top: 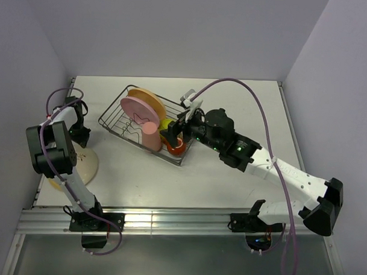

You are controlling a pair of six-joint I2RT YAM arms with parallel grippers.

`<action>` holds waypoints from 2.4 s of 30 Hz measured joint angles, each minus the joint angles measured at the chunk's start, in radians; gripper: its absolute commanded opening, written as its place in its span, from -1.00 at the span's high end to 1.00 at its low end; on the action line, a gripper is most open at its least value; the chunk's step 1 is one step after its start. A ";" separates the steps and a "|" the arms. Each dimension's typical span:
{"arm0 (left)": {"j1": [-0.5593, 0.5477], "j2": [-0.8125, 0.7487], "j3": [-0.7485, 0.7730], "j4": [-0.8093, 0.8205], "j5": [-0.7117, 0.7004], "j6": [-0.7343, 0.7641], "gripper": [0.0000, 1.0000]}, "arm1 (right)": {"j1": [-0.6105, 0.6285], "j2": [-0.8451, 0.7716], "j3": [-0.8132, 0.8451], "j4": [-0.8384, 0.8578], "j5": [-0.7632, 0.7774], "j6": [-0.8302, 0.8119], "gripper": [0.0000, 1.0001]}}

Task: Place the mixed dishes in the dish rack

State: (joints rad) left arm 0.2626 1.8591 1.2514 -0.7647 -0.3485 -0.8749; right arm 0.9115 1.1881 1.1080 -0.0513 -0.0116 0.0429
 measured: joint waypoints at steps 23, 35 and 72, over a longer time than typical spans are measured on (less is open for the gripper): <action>0.013 -0.441 -0.181 -0.076 0.156 0.069 1.00 | 0.129 0.460 0.156 0.189 -0.183 0.313 -0.93; 0.013 -0.618 -0.225 -0.092 0.239 0.070 1.00 | 0.231 0.695 0.237 0.350 -0.157 0.418 -0.90; 0.013 -0.842 -0.279 -0.164 0.397 0.097 0.99 | 0.258 1.113 0.572 0.413 -0.322 0.422 0.17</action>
State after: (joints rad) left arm 0.2752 1.0172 0.9722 -0.9283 0.0483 -0.7784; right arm 1.1694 2.3013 1.6802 0.3618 -0.3340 0.4652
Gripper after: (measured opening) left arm 0.034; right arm 0.546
